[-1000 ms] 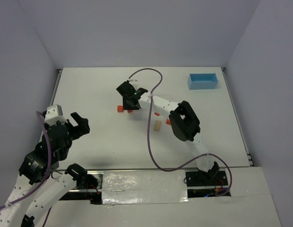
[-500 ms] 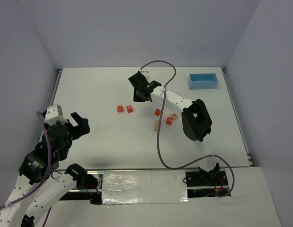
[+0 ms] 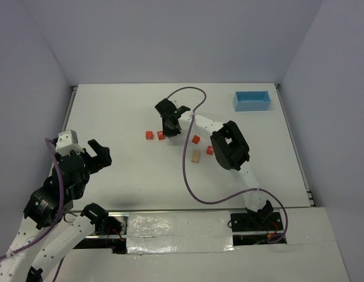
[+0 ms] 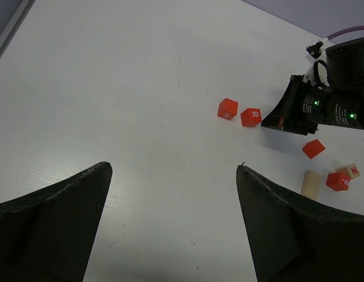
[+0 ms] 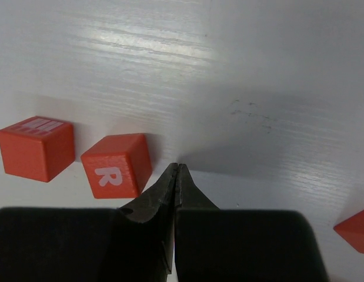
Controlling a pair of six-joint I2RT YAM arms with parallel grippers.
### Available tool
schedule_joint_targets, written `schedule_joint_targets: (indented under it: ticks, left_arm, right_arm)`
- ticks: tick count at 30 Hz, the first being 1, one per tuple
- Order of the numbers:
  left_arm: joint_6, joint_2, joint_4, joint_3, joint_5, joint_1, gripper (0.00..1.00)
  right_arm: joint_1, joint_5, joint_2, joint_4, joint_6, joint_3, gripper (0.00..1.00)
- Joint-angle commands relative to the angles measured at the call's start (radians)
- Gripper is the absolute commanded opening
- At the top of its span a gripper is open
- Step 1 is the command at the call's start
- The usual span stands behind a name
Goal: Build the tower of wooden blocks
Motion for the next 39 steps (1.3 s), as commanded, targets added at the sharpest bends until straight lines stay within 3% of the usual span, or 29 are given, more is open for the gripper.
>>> schedule_joint_targets:
  ticks: [1,12,39]
  left_arm:
    - [0.024,-0.002,0.034,-0.004,0.0,0.004,1.0]
    - [0.027,-0.006,0.037,-0.005,0.003,0.004,1.0]
    - [0.028,-0.014,0.04,-0.005,0.008,0.004,0.99]
  right_arm:
    - [0.014,-0.046,-0.005,0.037,0.005,0.037,0.0]
    - [0.016,-0.079,0.059,0.024,0.012,0.133,0.0]
    - [0.027,-0.092,0.062,0.024,0.131,0.136,0.0]
